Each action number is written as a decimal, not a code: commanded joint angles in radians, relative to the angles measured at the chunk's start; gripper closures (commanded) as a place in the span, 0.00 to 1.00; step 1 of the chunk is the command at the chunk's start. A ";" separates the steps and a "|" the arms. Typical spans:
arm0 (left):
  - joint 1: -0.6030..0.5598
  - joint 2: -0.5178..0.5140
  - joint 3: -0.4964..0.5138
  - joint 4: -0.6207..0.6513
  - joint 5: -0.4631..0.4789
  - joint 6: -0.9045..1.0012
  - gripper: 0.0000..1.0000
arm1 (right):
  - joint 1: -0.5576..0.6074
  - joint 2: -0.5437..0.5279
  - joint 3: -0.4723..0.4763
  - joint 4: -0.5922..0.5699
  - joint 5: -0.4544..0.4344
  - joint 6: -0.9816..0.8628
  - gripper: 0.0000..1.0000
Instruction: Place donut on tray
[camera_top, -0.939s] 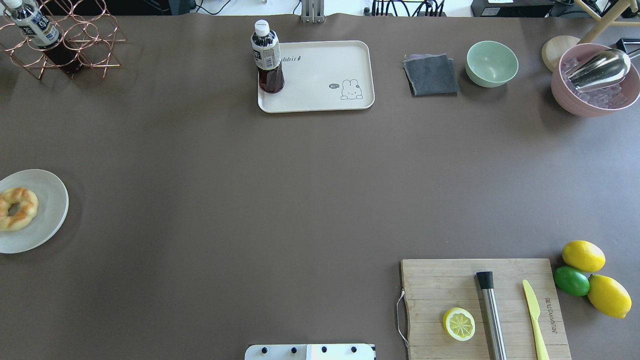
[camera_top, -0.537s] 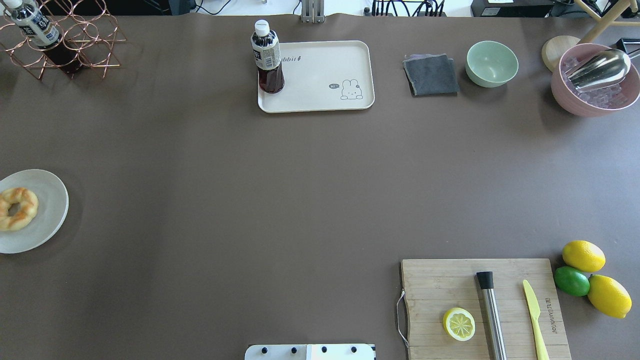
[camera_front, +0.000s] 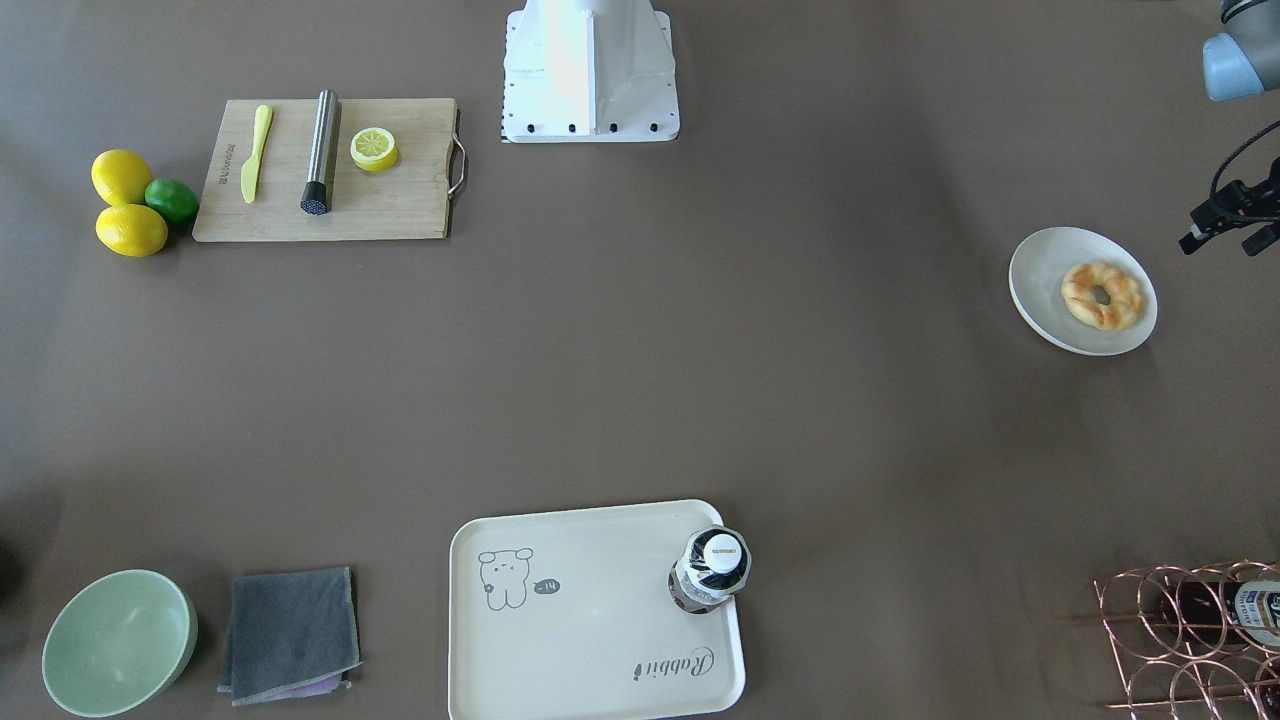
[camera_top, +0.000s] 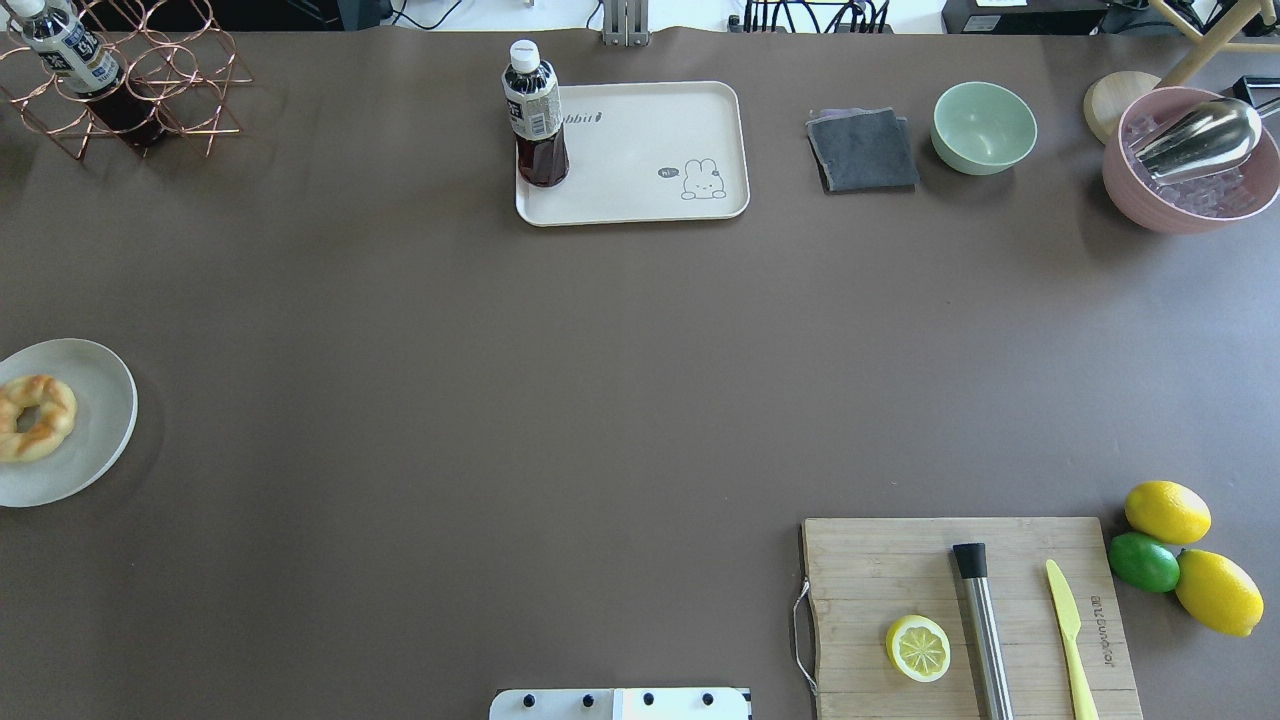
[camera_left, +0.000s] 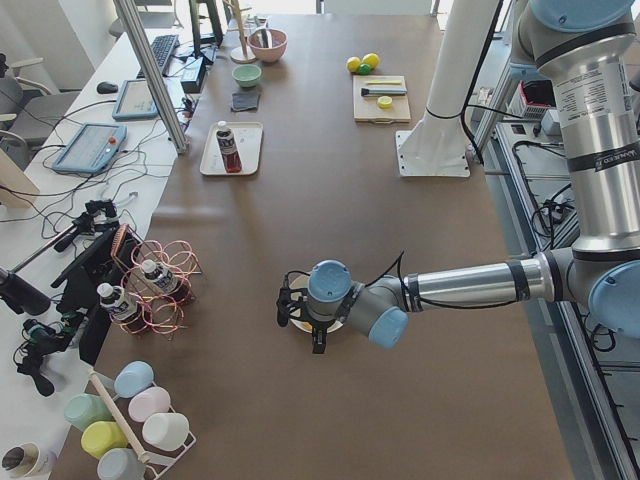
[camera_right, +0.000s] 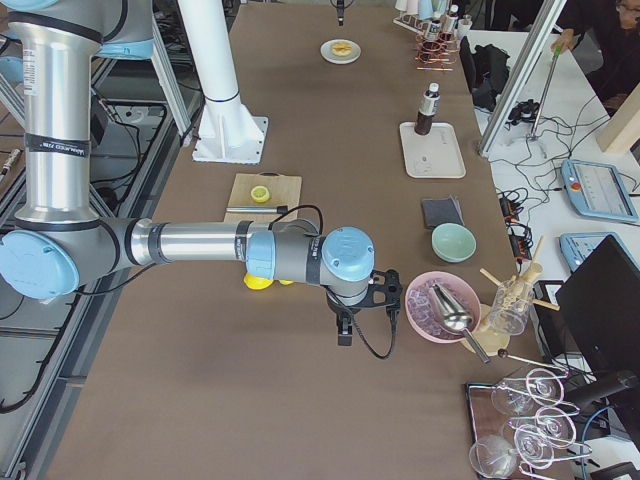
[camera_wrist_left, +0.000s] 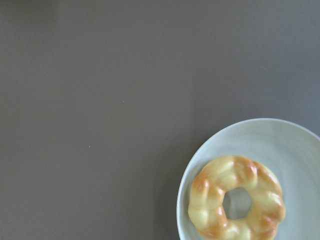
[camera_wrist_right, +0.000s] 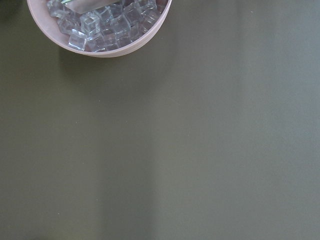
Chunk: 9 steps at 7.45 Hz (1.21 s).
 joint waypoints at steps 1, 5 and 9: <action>0.093 -0.005 0.157 -0.270 0.004 -0.137 0.03 | 0.000 0.001 0.000 0.000 0.000 0.000 0.00; 0.112 -0.006 0.158 -0.272 0.013 -0.138 0.22 | 0.000 0.001 0.000 0.000 0.000 0.000 0.00; 0.173 -0.017 0.175 -0.296 0.061 -0.177 0.23 | 0.000 0.001 -0.003 0.000 0.000 0.000 0.00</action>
